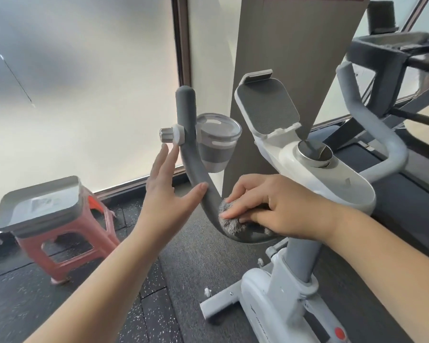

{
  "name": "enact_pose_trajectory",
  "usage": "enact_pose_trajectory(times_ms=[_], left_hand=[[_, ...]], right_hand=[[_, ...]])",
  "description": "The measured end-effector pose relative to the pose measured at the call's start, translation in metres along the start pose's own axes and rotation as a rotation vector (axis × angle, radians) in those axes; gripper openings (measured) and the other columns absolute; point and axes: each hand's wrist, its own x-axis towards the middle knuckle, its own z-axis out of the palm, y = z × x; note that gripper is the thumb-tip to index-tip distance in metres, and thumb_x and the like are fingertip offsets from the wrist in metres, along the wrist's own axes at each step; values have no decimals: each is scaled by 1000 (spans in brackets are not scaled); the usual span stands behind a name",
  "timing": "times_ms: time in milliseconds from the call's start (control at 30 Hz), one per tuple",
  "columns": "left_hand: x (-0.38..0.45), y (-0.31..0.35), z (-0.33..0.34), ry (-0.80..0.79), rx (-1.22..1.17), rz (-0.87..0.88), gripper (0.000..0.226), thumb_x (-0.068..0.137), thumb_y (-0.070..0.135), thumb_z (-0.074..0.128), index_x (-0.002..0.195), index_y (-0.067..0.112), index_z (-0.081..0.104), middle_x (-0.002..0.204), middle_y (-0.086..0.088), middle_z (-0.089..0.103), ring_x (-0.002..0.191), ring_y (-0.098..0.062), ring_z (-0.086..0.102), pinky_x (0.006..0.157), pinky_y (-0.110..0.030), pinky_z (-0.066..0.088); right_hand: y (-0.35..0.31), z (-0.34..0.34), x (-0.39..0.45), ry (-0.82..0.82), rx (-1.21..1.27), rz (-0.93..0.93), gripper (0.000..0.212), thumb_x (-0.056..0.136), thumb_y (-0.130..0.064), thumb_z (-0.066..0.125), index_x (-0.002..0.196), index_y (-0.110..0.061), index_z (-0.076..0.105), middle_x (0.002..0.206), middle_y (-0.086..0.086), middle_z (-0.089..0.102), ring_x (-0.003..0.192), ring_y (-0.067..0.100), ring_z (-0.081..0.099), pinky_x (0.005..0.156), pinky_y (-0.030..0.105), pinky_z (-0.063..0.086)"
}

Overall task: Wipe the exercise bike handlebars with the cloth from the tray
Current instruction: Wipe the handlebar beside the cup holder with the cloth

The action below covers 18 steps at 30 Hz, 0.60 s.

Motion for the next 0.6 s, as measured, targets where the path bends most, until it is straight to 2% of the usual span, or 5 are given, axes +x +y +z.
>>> enact_pose_trajectory(times_ms=[167, 333, 500, 533, 600], left_hand=[[-26, 24, 15, 52, 130, -2, 71, 80, 33, 69, 140, 44, 35, 155, 22, 9, 144, -7, 9, 110, -28, 16], [-54, 45, 34, 55, 242, -15, 64, 78, 36, 68, 135, 44, 41, 156, 20, 9, 143, -12, 11, 108, -28, 15], [-66, 54, 44, 93, 320, -73, 51, 82, 36, 64, 130, 45, 48, 154, 17, 22, 141, -17, 18, 108, -31, 17], [-67, 54, 45, 101, 332, -80, 49, 83, 37, 64, 130, 44, 50, 154, 17, 24, 141, -17, 20, 108, -31, 17], [-69, 55, 47, 115, 350, -99, 48, 83, 39, 63, 129, 43, 51, 153, 19, 26, 140, -17, 23, 109, -32, 18]], right_hand=[[10, -7, -12, -63, -93, -93, 32, 81, -3, 68, 99, -28, 76, 103, -16, 65, 99, 3, 61, 90, 24, 48], [20, -12, -24, -63, -241, -211, 28, 80, -15, 65, 98, -34, 76, 108, -19, 64, 99, -2, 55, 87, 27, 46], [36, -17, -40, -21, -298, -298, 35, 77, -14, 57, 98, -34, 76, 108, -18, 67, 94, -11, 43, 84, 10, 40], [40, -18, -44, -8, -305, -310, 35, 77, -12, 58, 98, -35, 75, 108, -18, 67, 93, -9, 45, 84, 10, 40], [50, -22, -50, 19, -336, -322, 38, 77, -11, 58, 98, -39, 74, 109, -21, 66, 94, 0, 50, 83, 23, 46]])
